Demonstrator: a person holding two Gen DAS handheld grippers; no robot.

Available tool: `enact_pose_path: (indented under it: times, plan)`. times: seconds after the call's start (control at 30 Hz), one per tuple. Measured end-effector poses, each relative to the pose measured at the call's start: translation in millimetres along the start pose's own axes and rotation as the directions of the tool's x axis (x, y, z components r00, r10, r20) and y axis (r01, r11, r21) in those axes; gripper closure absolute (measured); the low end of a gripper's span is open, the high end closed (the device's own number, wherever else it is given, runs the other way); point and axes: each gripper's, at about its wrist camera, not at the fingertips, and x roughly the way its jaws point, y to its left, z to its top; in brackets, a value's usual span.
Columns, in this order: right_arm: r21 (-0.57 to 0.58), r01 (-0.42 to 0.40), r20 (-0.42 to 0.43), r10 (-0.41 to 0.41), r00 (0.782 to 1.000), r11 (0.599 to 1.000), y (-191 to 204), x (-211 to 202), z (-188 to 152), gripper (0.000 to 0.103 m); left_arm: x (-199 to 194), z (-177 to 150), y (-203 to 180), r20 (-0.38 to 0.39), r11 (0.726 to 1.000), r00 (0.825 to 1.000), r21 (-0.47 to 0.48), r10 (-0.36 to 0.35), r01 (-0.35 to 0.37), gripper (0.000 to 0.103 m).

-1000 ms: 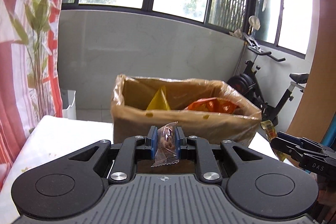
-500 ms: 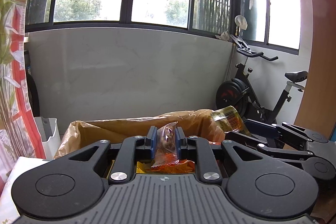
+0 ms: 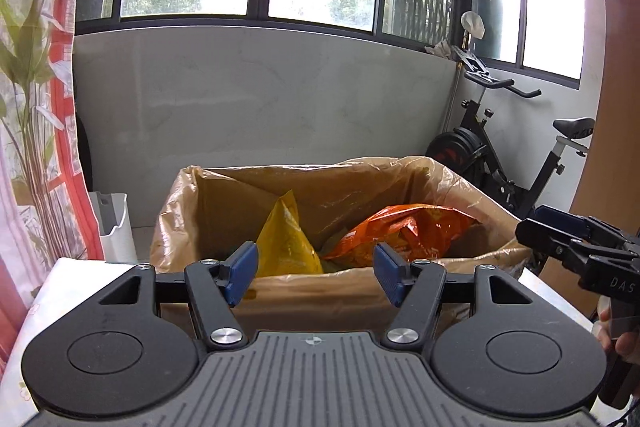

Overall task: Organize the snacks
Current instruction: 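Open the left tool over the box while the right releases the gold packet inside, then withdraw both tools to the cracker pack and blue-and-white wrapped snack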

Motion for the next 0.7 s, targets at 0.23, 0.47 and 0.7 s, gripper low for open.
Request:
enact_pose_path:
  times: [0.23, 0.47, 0.7]
  plan:
    - [0.074, 0.039, -0.018, -0.038, 0.999, 0.997, -5.1, -42.5, -29.1, 0.027, -48.5, -20.4, 27.2, 0.014, 0.997, 0.999, -0.072, 0.042, -0.041, 0.037]
    - [0.160, 0.116, -0.202, -0.082, 0.976, 0.980, -2.4, -44.4, -73.2, 0.027, -60.4, -49.3, 45.1, -0.050, 0.985, 0.994, -0.139, 0.095, -0.101, 0.037]
    - [0.237, 0.174, -0.419, -0.061, 0.906, 0.956, -1.4, -27.1, -108.2, 0.027, -60.3, -81.7, 57.3, -0.127, 0.977, 0.986, -0.174, 0.104, -0.125, 0.037]
